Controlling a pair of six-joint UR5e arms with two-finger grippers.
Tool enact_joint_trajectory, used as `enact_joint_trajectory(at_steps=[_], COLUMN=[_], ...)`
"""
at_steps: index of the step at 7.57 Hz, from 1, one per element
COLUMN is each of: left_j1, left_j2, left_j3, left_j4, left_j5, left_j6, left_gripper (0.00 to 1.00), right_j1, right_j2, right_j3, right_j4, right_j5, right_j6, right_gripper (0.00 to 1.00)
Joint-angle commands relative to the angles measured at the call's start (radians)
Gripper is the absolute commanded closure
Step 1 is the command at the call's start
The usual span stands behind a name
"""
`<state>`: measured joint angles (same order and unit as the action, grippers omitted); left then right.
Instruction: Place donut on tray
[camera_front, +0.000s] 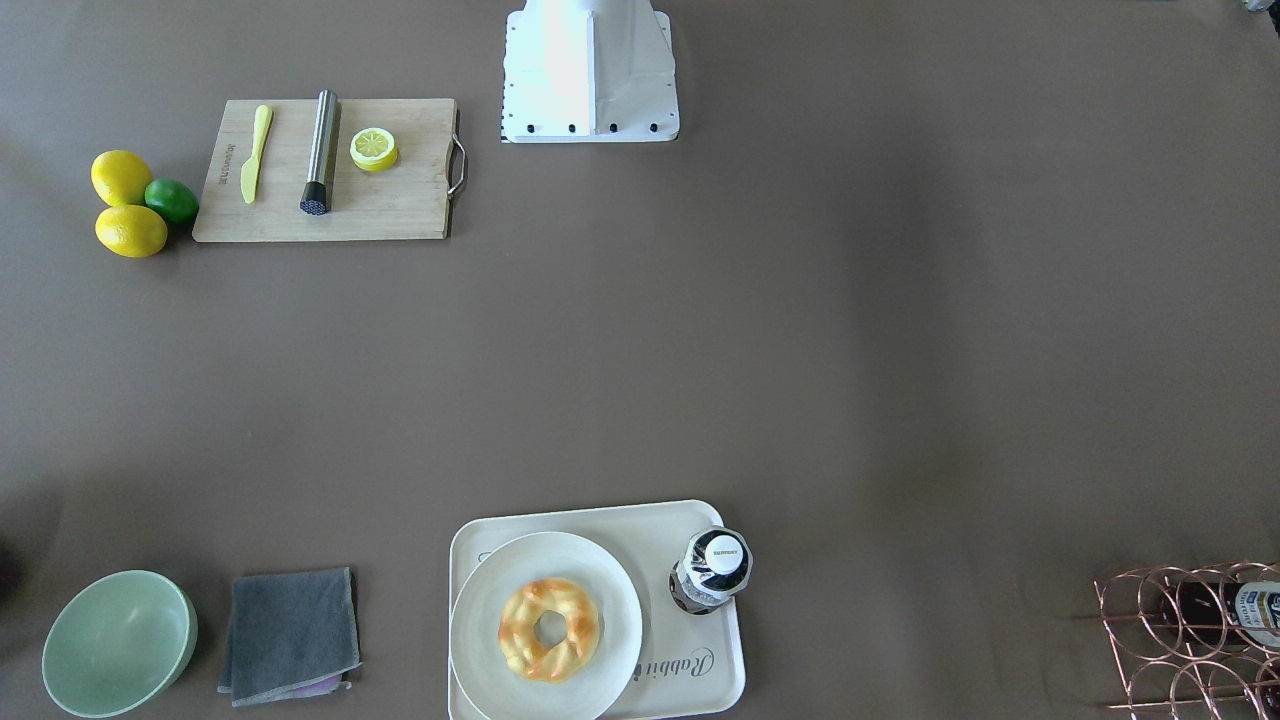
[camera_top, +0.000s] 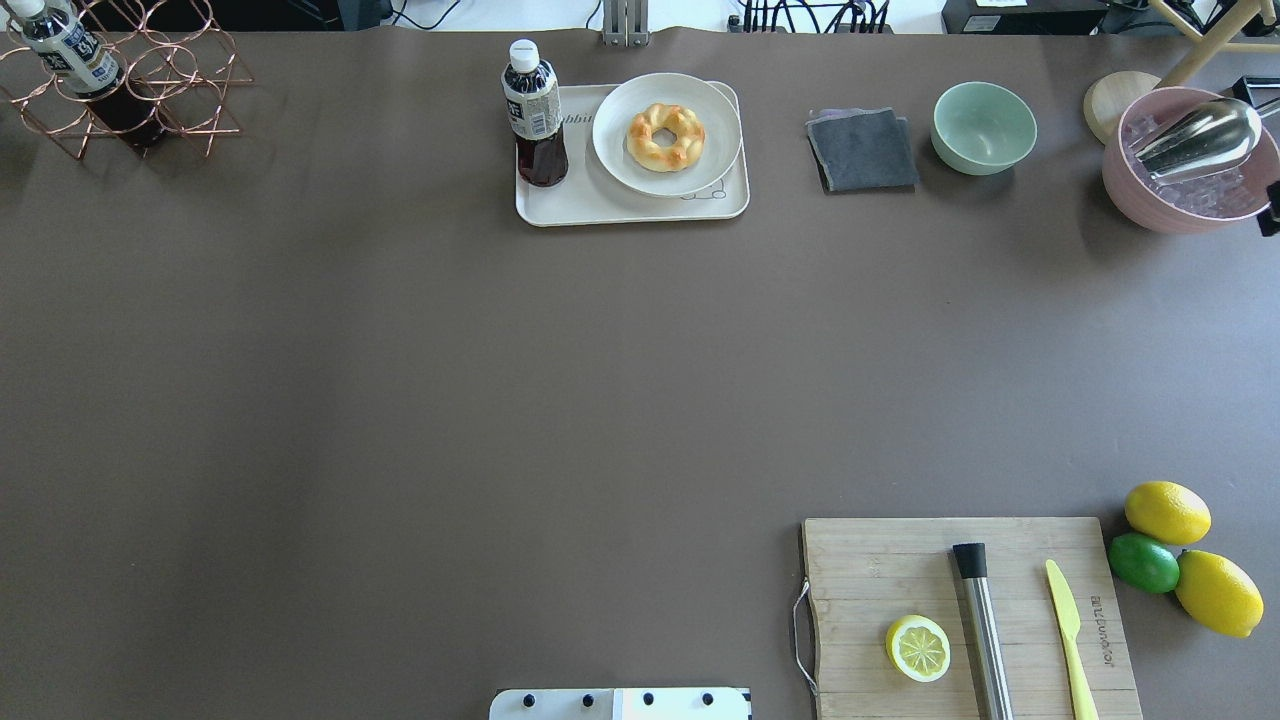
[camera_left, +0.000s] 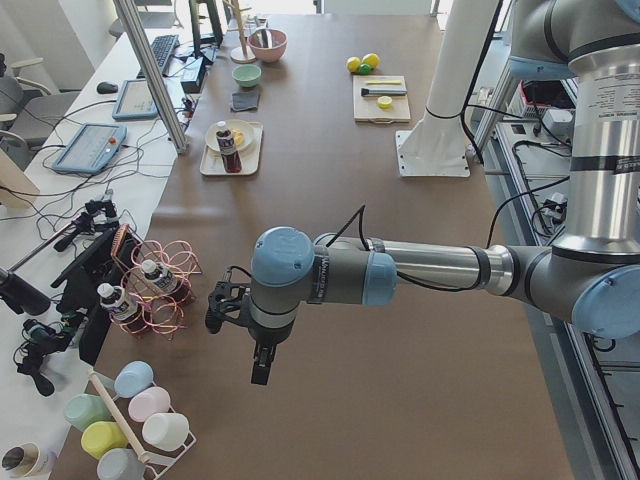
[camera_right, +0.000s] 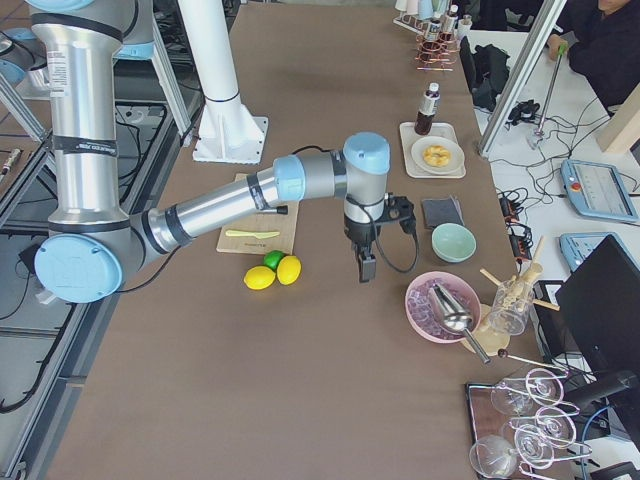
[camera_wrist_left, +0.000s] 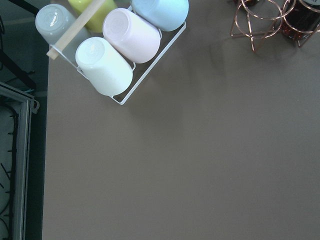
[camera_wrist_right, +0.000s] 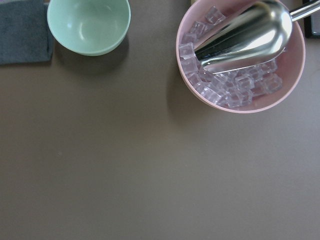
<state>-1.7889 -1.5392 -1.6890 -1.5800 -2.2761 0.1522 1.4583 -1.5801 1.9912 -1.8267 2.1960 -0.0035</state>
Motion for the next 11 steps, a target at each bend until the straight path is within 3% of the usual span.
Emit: enact_joint_trajectory(at_steps=[1, 3, 5, 7, 9, 11], left_j1=[-0.04, -0.04, -0.04, -0.029, 0.105, 0.135], left_j2=[0.062, 0.05, 0.044, 0.051, 0.057, 0.057], left_j3=[0.011, 0.069, 0.139, 0.073, -0.054, -0.077], left_j4=[-0.003, -0.005, -0.014, 0.003, -0.002, -0.035], left_j5=[0.006, 0.009, 0.003, -0.005, -0.061, -0.069], left_j6=[0.047, 0.047, 0.049, 0.034, -0.234, -0.263], left_gripper=[0.02, 0.02, 0.02, 0.02, 0.02, 0.02], right_j1=[0.193, 0.232, 0.241, 0.241, 0.241, 0.241], right_j2=[-0.06, -0.06, -0.051, -0.051, -0.046, -0.038], right_j3=[-0.169, -0.231, -0.233, -0.226, -0.221, -0.219], right_j4=[-0.006, -0.009, -0.005, -0.002, -0.006, 0.0], right_j5=[-0.008, -0.009, 0.002, 0.014, 0.04, 0.042], right_j6=[-0.357, -0.355, -0.259, -0.251, -0.243, -0.196], right_gripper=[0.0, 0.0, 0.0, 0.0, 0.0, 0.0])
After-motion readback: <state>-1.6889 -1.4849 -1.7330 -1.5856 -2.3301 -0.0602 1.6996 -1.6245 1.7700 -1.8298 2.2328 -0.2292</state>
